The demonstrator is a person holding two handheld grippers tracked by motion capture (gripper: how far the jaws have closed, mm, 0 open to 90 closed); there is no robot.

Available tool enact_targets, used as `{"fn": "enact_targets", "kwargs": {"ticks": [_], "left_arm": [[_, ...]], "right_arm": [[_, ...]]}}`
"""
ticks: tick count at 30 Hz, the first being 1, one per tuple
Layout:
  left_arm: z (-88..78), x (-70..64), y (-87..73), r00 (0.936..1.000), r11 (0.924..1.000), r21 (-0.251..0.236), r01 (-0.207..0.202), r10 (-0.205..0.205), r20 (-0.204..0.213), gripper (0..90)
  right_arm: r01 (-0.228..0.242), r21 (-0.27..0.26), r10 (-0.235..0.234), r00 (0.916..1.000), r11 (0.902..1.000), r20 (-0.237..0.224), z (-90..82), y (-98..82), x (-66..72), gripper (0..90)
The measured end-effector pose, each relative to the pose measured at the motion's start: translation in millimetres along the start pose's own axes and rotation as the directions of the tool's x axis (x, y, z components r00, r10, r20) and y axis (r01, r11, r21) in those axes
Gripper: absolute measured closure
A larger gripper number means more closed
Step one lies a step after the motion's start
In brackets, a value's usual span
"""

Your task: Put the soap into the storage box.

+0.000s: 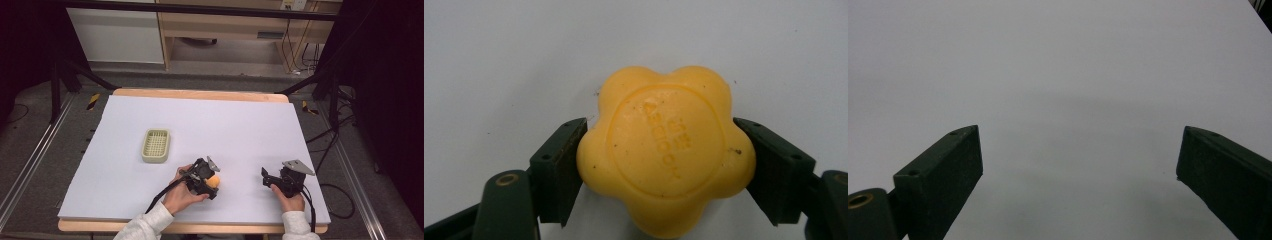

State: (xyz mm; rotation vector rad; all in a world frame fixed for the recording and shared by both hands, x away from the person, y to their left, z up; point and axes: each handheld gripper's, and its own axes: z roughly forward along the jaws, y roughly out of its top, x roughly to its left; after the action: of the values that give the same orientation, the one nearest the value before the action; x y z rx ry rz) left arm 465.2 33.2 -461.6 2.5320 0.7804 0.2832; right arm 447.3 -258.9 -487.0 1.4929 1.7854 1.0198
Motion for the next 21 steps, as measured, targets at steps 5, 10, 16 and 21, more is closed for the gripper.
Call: {"fn": "enact_targets", "kwargs": {"ticks": [5, 10, 16, 21], "left_arm": [[-0.1, -0.1, -0.3, 1.0, 1.0, -0.003, -0.001, 0.001, -0.002, 24.7], [-0.2, -1.0, -0.8, 0.9999, 0.9999, -0.015, -0.007, 0.007, -0.007, 24.8], [-1.6, -0.8, -0.3, 0.9999, 0.9997, -0.024, 0.001, -0.001, -0.015, 24.8], [-5.3, -1.0, 0.2, 0.9998, 0.9996, -0.03, -0.002, 0.001, -0.022, 24.8]], "right_arm": [[0.0, -0.001, 0.0, 1.0, 1.0, 0.0, 0.0, 0.0, 0.2, 5.0], [0.0, 0.0, 0.0, 1.0, 1.0, -0.001, 0.1, 0.1, -0.1, 5.0], [-0.001, 0.001, 0.001, 1.0, 1.0, -0.001, 0.0, 0.1, -0.1, 5.1], [0.0, 0.0, 0.0, 1.0, 1.0, -0.001, 0.0, 0.1, 0.0, 5.1]]}}
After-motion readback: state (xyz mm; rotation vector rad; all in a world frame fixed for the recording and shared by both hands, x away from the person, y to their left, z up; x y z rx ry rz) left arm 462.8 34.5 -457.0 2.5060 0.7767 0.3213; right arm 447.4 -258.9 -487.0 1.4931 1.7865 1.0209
